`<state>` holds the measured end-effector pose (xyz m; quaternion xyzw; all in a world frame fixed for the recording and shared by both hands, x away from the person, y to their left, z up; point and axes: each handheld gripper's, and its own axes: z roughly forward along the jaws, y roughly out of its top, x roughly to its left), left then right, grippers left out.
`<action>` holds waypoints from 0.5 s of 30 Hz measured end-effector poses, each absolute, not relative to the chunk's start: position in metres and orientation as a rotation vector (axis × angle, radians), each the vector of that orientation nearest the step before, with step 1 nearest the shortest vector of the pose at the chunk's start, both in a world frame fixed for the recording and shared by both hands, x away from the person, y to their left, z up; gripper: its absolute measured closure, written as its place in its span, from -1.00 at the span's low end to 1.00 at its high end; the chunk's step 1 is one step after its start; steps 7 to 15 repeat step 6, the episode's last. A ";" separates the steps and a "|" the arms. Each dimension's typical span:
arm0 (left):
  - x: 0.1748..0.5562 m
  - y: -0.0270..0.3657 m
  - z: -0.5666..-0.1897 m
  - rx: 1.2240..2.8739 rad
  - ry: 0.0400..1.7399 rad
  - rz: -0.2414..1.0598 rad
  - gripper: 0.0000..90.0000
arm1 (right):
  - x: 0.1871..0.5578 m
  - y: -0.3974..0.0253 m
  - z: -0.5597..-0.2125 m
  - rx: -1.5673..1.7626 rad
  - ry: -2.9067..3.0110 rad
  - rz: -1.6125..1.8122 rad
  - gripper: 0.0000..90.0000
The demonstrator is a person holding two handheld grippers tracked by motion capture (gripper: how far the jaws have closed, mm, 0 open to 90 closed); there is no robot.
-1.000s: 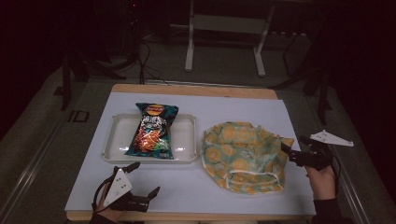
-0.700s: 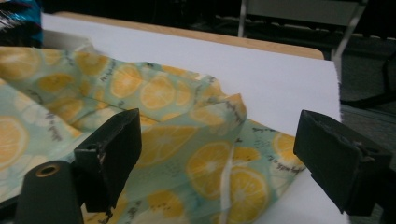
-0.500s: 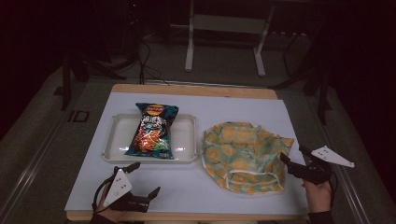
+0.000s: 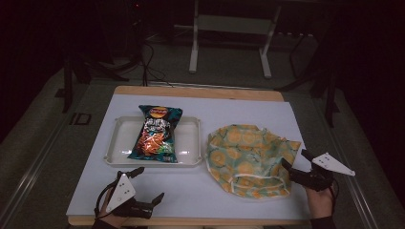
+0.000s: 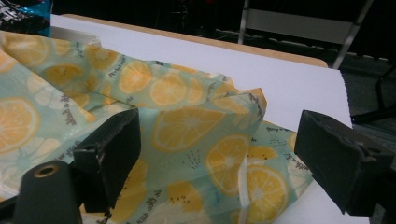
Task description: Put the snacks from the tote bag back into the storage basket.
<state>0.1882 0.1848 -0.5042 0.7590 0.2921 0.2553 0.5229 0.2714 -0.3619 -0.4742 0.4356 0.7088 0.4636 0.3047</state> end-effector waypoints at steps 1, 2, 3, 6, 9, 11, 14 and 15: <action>0.188 0.185 -0.504 1.817 0.699 0.611 -1.00 | 0.271 -0.362 -0.475 1.159 1.880 1.229 -0.68; 0.188 0.185 -0.504 1.817 0.698 0.611 -1.00 | 0.271 -0.362 -0.475 1.162 1.878 1.227 -0.68; 0.188 0.185 -0.504 1.818 0.697 0.611 -1.00 | 0.272 -0.363 -0.475 1.160 1.874 1.226 -0.68; 0.188 0.184 -0.504 1.821 0.698 0.609 -1.00 | 0.272 -0.364 -0.476 1.171 1.873 1.223 -0.68; 0.188 0.184 -0.504 1.821 0.698 0.609 -1.00 | 0.272 -0.364 -0.476 1.171 1.873 1.223 -0.68; 0.188 0.184 -0.504 1.821 0.698 0.609 -1.00 | 0.272 -0.364 -0.476 1.171 1.873 1.223 -0.68; 0.188 0.184 -0.504 1.821 0.698 0.609 -1.00 | 0.272 -0.364 -0.476 1.171 1.873 1.223 -0.68; 0.188 0.184 -0.504 1.821 0.698 0.609 -1.00 | 0.272 -0.364 -0.476 1.171 1.873 1.223 -0.68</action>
